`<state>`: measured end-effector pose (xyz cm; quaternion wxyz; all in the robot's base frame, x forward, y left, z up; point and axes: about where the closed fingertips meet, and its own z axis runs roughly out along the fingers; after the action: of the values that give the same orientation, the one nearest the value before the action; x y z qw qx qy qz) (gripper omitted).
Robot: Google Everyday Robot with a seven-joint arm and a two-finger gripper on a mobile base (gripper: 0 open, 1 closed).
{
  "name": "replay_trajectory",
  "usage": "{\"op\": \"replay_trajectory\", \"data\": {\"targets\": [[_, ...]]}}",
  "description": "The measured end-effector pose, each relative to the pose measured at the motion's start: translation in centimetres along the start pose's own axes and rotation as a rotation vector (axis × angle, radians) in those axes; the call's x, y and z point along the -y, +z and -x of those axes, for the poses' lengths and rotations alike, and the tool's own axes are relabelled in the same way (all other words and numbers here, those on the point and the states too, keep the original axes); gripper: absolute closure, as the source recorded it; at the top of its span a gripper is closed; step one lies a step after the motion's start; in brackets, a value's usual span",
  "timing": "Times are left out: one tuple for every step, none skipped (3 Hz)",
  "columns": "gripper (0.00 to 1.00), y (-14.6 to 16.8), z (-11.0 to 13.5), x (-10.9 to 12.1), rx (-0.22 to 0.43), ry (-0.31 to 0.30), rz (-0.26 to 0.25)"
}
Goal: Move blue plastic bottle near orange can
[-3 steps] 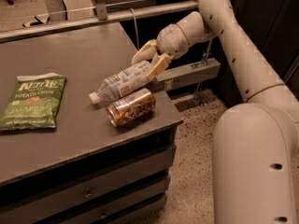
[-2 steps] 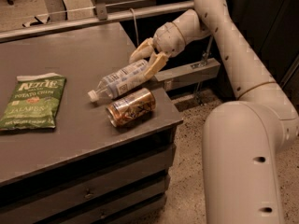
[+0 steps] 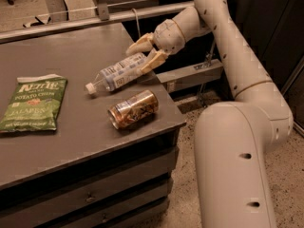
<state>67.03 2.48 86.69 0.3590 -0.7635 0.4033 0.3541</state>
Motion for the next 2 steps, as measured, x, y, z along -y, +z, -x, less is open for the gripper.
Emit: {"op": "replay_trajectory", "data": {"targets": [[0.0,0.01,0.01,0.53,-0.003,-0.014,-0.006],[0.0,0.02,0.0,0.66,-0.001,-0.018,-0.005]]}}
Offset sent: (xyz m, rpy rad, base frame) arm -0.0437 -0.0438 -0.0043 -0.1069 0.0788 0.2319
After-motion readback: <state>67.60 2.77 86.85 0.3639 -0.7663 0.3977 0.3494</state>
